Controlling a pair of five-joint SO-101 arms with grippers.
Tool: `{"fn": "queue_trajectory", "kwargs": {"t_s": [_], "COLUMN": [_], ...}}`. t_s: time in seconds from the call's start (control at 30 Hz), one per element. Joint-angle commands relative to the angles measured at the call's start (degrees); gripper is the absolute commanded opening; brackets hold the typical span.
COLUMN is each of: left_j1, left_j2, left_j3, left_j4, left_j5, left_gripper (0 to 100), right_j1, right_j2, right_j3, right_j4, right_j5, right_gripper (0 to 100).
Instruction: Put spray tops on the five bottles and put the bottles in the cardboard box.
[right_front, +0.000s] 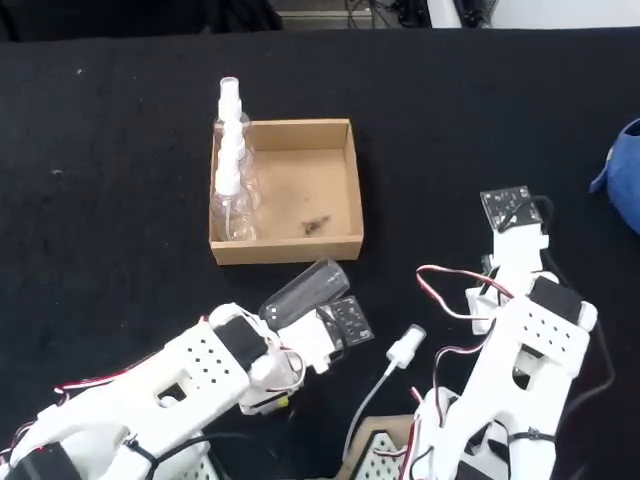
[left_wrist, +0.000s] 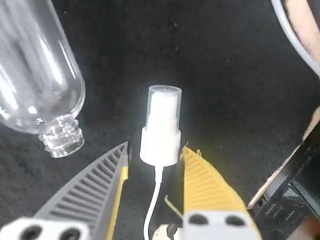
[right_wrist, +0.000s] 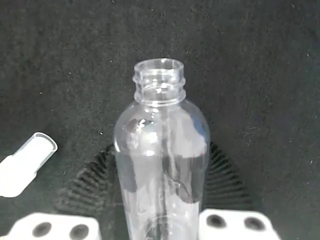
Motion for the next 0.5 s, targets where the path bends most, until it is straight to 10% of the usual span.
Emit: {"fn": "queue_trajectory", "kwargs": {"t_s": [0.0, 0.47], "left_j1": [0.31, -0.13], "left_j2": [0.18, -0.44], "left_j3": [-2.51, -0.57], "left_j4": [-1.23, -2.81], "left_j5": [-0.18, -0.09], "left_gripper": [3, 6], "right_j1": [1.23, 1.14], "right_j2": [-0.31, 0.04], "right_j3": [-3.74, -3.30], "right_j4": [0.53, 0.44], "right_j5": [-0.26, 0.00], "right_gripper": [13.4, 13.4]}}
